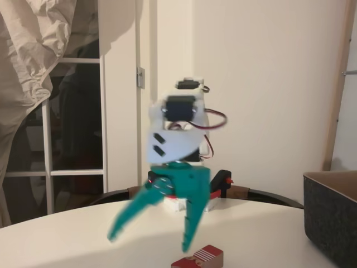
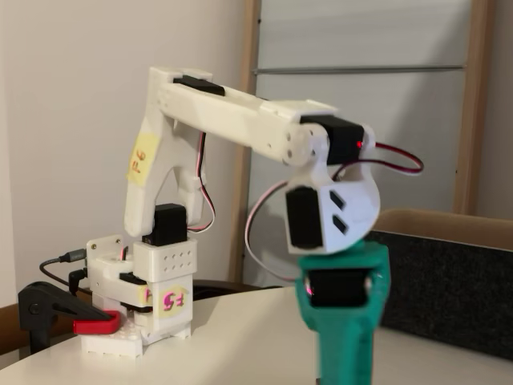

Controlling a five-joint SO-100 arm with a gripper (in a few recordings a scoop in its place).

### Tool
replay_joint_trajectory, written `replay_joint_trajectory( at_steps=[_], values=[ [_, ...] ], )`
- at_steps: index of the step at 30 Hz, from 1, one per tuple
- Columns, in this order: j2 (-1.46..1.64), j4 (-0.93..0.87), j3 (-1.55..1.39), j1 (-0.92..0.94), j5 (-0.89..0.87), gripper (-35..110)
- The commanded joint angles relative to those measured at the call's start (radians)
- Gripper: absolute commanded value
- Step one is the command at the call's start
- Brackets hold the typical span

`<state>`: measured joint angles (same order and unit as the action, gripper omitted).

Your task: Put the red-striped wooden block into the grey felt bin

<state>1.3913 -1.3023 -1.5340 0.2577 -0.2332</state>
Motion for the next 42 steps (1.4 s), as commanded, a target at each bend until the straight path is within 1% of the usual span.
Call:
replay_joint_trajectory(
  at_steps=[1,9,11,14,22,32,42],
  values=[
    [0.097,-0.089,0.026,0.011,0.178,53],
    [0.135,-0.218,0.032,-0.018,0.65,44],
    [0.132,-0.233,0.032,-0.025,0.736,44],
    [0.124,-0.261,0.028,-0.031,0.818,43],
    [0.058,-0.27,0.029,-0.084,0.902,38],
    [0.025,-0.272,0.028,-0.181,0.969,40],
    [-0.043,-0.268,0.031,-0.244,0.933,40]
  ],
)
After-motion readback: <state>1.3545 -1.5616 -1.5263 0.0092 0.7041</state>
